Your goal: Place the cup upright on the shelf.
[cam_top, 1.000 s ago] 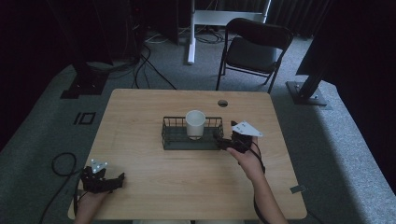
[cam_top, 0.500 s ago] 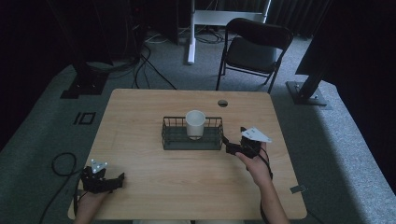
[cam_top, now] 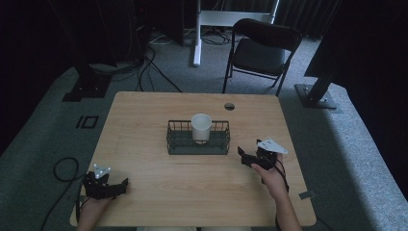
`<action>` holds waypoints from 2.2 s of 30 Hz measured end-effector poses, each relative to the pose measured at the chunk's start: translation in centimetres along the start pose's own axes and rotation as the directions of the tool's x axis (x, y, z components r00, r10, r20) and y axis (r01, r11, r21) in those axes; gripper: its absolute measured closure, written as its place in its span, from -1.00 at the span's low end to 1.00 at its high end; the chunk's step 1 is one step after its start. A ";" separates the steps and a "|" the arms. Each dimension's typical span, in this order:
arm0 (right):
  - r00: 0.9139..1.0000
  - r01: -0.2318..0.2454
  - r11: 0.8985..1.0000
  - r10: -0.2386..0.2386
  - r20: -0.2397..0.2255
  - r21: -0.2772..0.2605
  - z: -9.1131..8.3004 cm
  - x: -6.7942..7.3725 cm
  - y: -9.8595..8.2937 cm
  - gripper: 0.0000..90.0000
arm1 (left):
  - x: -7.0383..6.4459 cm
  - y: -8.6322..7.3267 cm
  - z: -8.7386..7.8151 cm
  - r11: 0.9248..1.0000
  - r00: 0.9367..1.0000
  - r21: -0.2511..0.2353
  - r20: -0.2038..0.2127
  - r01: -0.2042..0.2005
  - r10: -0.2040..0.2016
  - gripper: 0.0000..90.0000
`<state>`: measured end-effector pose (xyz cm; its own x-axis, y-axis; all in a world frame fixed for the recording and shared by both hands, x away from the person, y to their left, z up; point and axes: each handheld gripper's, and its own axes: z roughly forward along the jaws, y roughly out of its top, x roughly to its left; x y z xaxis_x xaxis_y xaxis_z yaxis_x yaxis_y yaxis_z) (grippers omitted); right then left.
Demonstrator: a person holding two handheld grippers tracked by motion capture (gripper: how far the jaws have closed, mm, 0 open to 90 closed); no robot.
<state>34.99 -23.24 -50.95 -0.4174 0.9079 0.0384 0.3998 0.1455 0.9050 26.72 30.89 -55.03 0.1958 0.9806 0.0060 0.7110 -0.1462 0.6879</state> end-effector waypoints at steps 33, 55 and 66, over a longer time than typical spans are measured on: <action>0.995 -0.056 0.990 0.044 0.091 0.129 -2.0 -3.1 -4.8 -0.73 | 0.0 0.0 0.0 1.000 1.000 0.000 -0.001 -0.001 0.001 -0.98; 0.952 -0.190 0.947 0.114 0.285 0.257 -2.2 -4.8 -5.5 -0.72 | 0.0 0.0 0.0 1.000 1.000 0.000 -0.001 -0.001 0.001 -0.98; 0.950 -0.193 0.940 0.108 0.292 0.281 -2.0 -5.0 -5.4 -0.74 | 0.0 0.0 0.0 1.000 1.000 0.000 -0.001 -0.001 0.001 -0.98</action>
<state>33.28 -29.38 -55.23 -0.1149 0.9933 0.0103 0.6858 0.0718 0.7242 26.72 30.89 -55.03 0.1962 0.9805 0.0072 0.7111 -0.1473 0.6875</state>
